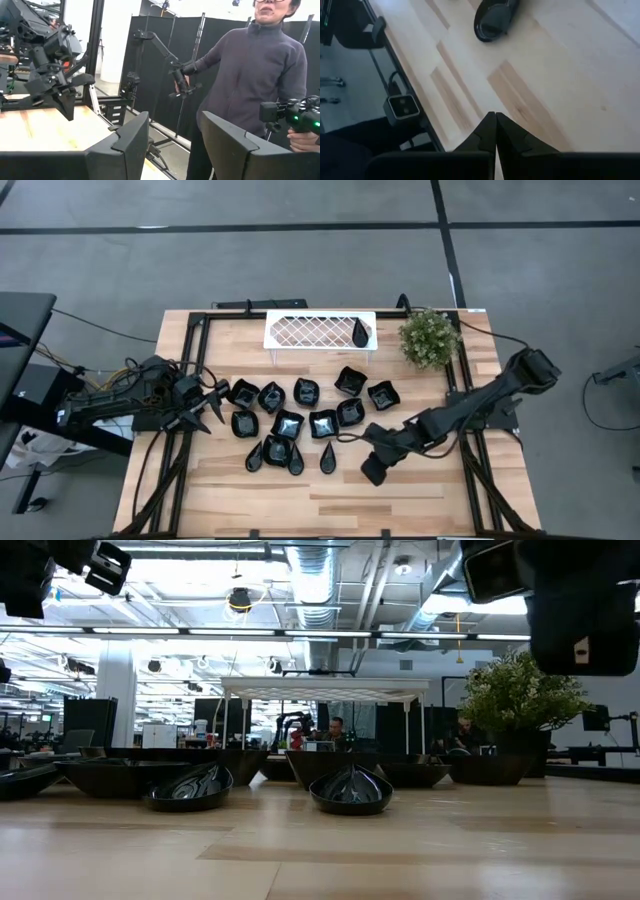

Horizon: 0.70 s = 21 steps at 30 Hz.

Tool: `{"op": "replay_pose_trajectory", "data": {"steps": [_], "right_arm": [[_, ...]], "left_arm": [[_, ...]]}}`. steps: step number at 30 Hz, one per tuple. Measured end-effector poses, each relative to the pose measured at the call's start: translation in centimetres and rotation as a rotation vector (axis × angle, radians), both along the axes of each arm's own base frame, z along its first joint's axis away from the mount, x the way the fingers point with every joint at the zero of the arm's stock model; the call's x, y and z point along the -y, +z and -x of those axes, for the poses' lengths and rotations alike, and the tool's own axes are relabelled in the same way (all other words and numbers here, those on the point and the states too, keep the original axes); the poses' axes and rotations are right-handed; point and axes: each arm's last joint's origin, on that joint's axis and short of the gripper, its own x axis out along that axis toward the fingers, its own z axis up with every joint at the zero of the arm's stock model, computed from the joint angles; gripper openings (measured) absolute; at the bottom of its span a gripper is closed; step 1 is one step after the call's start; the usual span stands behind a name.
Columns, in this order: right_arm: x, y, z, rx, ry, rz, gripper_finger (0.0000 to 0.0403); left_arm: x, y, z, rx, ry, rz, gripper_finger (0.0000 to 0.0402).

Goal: Pick & Place Mini shaped plates
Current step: Stack the drop-shaped plate on top of the drop-shaped plate on the shelf

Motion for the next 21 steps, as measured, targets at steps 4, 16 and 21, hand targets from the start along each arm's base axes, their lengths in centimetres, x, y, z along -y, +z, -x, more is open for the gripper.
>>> {"op": "replay_pose_trajectory", "data": {"steps": [4, 16, 21], "right_arm": [[-0.1, -0.7, -1.0, 0.020, -0.021, -0.020, 0.0000], [1.8, -1.1, -4.1, 0.145, -0.142, -0.108, 0.0086], [2.0, -0.4, -4.5, 0.190, -0.144, -0.116, 0.0102]], "left_arm": [[0.0, 0.0, 0.0, 0.000, 0.000, 0.000, 0.0182], [0.0, 0.0, 0.0, 0.000, 0.000, 0.000, 0.0182], [0.0, 0.0, 0.0, 0.000, -0.002, 0.000, 0.0182]]}}
